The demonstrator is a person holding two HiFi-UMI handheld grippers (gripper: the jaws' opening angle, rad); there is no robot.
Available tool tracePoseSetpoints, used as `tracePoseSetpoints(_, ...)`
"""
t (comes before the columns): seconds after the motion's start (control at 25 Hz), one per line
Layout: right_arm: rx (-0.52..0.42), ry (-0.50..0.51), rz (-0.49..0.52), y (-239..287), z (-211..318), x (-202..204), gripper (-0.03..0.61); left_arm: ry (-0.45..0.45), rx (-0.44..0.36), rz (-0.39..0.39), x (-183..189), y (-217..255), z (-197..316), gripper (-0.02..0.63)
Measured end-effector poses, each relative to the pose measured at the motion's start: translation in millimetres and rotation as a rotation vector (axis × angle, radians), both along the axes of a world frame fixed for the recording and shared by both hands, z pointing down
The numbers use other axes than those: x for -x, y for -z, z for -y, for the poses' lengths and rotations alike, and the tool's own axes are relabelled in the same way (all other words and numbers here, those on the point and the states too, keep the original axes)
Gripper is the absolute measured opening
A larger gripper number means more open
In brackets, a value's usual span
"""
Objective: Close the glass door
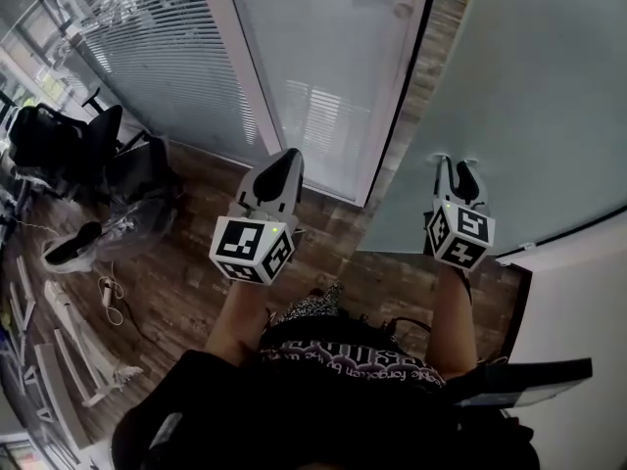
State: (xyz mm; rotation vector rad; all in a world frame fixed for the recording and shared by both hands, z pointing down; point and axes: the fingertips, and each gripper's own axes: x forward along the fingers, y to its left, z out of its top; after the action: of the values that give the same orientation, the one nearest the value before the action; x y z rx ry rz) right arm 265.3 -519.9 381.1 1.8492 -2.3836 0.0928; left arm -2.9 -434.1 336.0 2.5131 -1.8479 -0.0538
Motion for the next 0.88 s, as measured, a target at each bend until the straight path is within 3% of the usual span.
tracePoseSetpoints(0.36, -0.010, -0.040, 0.017, 2.6, 56.1, 7.6, 0.109, -0.003, 0.034, -0.027, 19.8, -12.3, 54.5, -0.002)
tracePoseSetpoints(0.88, -0.006, -0.096, 0.013, 2.8, 141.9, 9.5, 0.109, -0.062, -0.010, -0.009, 28.7, 2.7, 153.0, -0.002)
